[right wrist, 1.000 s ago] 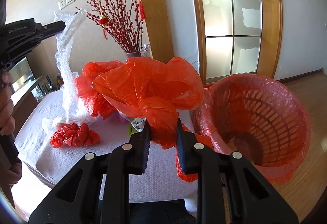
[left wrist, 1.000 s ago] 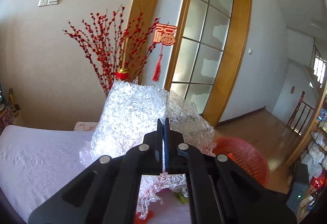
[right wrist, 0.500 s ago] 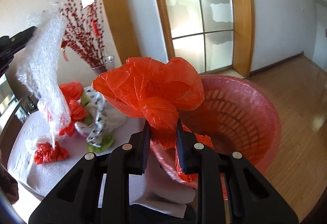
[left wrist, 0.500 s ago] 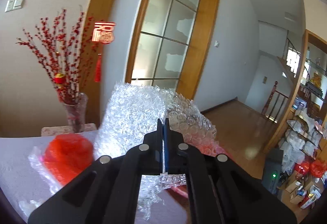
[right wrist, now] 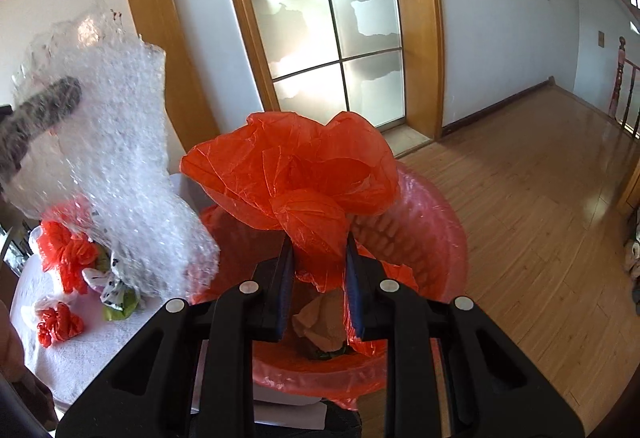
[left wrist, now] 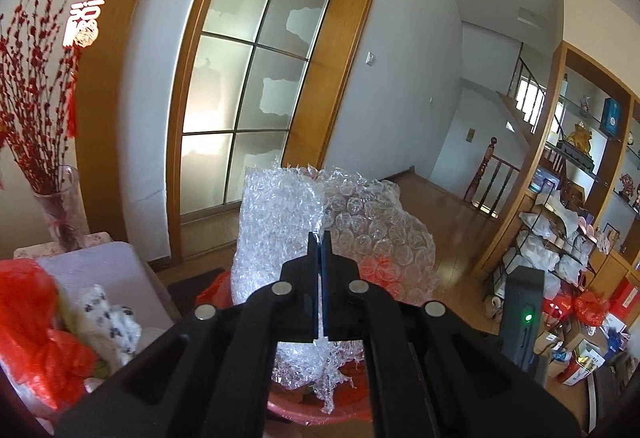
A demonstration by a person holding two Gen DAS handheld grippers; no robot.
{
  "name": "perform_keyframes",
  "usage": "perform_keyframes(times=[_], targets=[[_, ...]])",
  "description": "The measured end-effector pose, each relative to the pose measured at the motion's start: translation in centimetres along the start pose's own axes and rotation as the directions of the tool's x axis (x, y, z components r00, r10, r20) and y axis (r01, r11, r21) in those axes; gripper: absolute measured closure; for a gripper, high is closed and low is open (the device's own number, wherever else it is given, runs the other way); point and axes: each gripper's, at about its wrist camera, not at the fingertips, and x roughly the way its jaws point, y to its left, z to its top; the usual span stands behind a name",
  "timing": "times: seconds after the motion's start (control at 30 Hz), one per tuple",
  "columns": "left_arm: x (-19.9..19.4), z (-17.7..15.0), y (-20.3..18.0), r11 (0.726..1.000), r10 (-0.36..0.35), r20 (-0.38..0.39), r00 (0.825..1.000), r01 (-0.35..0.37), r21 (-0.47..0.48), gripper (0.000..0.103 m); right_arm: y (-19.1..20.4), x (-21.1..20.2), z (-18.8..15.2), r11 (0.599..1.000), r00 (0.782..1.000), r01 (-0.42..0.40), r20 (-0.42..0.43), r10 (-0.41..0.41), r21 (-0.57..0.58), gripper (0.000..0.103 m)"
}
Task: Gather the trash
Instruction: 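Move both held items over the red basket and open both grippers, then return to the table and grasp the white paw-print bag with the right gripper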
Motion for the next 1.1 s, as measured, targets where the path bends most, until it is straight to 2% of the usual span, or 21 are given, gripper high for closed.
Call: perform_keyframes(times=[0.33,0.43,0.47,0.53,0.57,0.6,0.77,0.97,1.03,1.07,1.1], targets=[[5.0,-2.2,1.2,1.000,0.002,-0.085,0.996,-0.005,-0.031,0.100,-2.3,2.0,0.4,0.997,1.000,-0.015,-0.017,0.016,0.080,0.079],[5.9,-2.6,1.8,0.999,0.006,-0.116,0.993,-0.012,-0.046,0.100,-2.6,2.4,0.5,0.995,0.999,-0.032,-0.015,0.034,0.093,0.075],[6.1,-2.7,1.9,0.999,0.009,-0.121,0.993,-0.015,-0.051,0.097,-2.6,2.4,0.5,0.995,0.999,-0.041,-0.013,0.042,0.096,0.074],[6.2,-2.9,2.2,0.998,0.013,-0.131,0.991,-0.021,-0.059,0.083,-2.8,2.4,0.3,0.994,0.999,-0.044,-0.011,0.045,0.098,0.065],[6.2,-3.0,2.4,0.998,0.024,-0.128,0.991,-0.032,-0.061,0.073,-3.0,2.5,0.2,0.994,0.999,-0.041,-0.010,0.043,0.099,0.061],[6.1,-3.0,2.6,0.997,0.034,-0.123,0.992,-0.042,-0.063,0.069,-3.1,2.4,0.0,0.994,0.999,-0.038,-0.012,0.039,0.099,0.061],[5.0,-3.0,3.5,0.994,0.073,-0.124,0.990,-0.082,-0.069,0.067,-3.6,1.8,-0.5,0.994,1.000,-0.010,-0.015,0.012,0.108,0.061],[2.3,-2.9,4.2,0.984,0.163,-0.092,0.982,-0.169,-0.054,0.052,-2.7,0.3,-0.2,0.999,1.000,0.020,0.018,-0.021,0.049,0.061],[1.0,-3.1,4.5,0.978,0.197,-0.085,0.977,-0.201,-0.052,0.049,-2.0,-0.2,0.0,0.999,0.999,0.019,0.030,-0.019,0.027,0.056],[0.3,-3.2,4.7,0.975,0.211,-0.083,0.974,-0.215,-0.051,0.048,-1.4,-0.6,0.0,1.000,0.999,0.019,0.042,-0.020,0.014,0.047],[-0.4,-3.3,4.9,0.972,0.227,-0.080,0.971,-0.231,-0.050,0.047,-1.0,-0.6,0.1,1.000,0.999,0.019,0.050,-0.019,0.008,0.043]])
